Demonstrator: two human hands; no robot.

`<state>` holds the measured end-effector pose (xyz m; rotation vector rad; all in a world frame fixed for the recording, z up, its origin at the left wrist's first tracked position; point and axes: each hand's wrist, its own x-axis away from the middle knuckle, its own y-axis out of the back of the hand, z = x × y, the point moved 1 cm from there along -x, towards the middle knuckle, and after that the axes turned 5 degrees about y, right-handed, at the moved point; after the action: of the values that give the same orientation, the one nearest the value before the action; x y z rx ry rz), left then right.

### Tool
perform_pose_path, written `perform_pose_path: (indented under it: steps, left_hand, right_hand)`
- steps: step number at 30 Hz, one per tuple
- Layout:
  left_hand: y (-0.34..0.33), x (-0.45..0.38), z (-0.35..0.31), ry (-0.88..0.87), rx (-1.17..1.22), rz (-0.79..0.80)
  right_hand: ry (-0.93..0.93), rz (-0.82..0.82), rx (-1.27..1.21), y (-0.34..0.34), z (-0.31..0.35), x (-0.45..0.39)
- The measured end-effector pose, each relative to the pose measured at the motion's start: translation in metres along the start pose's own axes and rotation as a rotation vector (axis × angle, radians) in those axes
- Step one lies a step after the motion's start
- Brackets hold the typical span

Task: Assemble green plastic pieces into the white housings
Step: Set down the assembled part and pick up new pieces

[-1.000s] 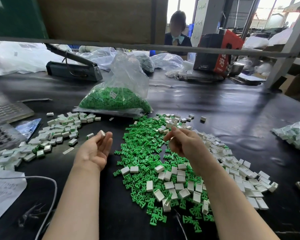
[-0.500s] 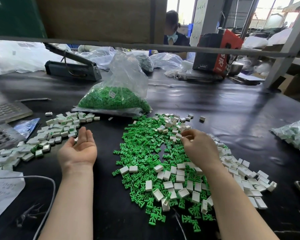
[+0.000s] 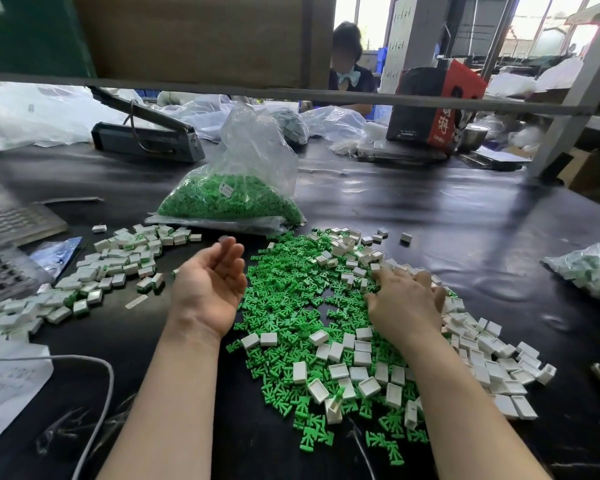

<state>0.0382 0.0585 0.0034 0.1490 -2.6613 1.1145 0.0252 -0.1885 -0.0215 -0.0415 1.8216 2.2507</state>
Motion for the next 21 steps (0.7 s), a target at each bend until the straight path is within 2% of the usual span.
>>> perform_pose_path:
  steps: [3,6,12,14,18,21]
  left_hand:
    - [-0.012,0.003,0.011,0.005,-0.182,0.022]
    - [-0.020,0.005,0.018,0.008,-0.329,0.025]
    - [-0.027,0.008,0.027,0.014,-0.498,0.095]
    - [-0.028,0.009,0.029,-0.009,-0.598,0.128]
    - [-0.036,0.013,0.039,0.024,-0.705,0.245]
    - [-0.042,0.016,0.047,0.013,-0.672,0.307]
  right_hand:
    - [0.050,0.015,-0.033,-0.002,0.001,0.001]
    - [0.096,-0.038,-0.019,-0.003,0.002,-0.001]
    - [0.086,-0.128,-0.017,0.000,0.007,0.000]
    - [0.149,-0.144,-0.207,0.005,0.010,0.000]
    - [0.318,-0.169,-0.748,0.020,0.023,0.005]
    - [0.379,-0.199,-0.893,0.022,0.031,0.007]
